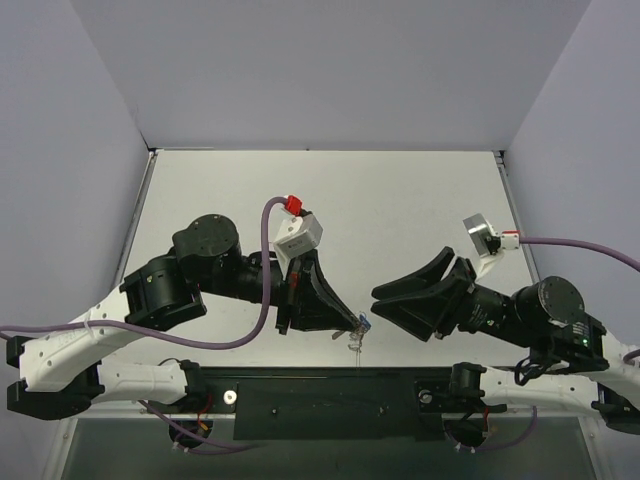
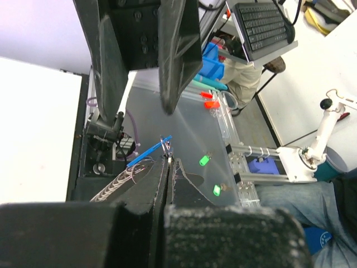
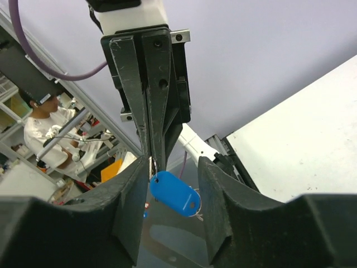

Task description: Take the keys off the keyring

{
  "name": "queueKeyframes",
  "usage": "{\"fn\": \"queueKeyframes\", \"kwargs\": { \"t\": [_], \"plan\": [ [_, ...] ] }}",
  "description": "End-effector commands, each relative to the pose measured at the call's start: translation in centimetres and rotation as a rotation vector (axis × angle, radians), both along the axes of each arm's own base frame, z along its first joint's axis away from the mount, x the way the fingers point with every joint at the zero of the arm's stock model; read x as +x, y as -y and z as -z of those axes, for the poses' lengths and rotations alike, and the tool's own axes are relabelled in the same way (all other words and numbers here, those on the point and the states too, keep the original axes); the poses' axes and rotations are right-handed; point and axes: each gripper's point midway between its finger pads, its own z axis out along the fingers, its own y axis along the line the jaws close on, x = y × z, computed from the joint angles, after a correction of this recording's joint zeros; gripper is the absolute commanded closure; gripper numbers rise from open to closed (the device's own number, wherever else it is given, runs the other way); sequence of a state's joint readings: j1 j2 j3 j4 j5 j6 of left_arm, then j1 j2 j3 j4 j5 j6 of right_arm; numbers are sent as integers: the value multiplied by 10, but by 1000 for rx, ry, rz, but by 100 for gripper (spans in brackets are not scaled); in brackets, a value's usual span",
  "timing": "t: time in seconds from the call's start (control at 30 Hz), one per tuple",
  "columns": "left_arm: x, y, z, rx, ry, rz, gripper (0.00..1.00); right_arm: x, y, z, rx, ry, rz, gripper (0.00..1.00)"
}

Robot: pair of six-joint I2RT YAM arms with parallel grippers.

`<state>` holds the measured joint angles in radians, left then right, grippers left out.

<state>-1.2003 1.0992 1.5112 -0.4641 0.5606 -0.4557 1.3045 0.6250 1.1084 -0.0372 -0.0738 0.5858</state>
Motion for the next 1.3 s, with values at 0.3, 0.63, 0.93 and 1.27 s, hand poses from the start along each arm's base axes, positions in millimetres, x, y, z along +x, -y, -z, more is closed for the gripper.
{"fn": "queueKeyframes", "kwargs": {
  "t": [0.3,0.63,0.93,1.27],
  "plan": [
    [8,-3,-48,-221,38,-63,100,-1,-12,-41,152,-11,-22,79],
    [13,-7,-57,-252,45,-99,100,-6,-8,-45,196,-16,-50,79],
    [14,-7,-60,-261,46,-108,100,-7,-15,-42,179,-21,-64,79],
    [13,-7,-61,-260,45,-102,100,-6,-22,-41,151,-23,-63,85]
  ]
}}
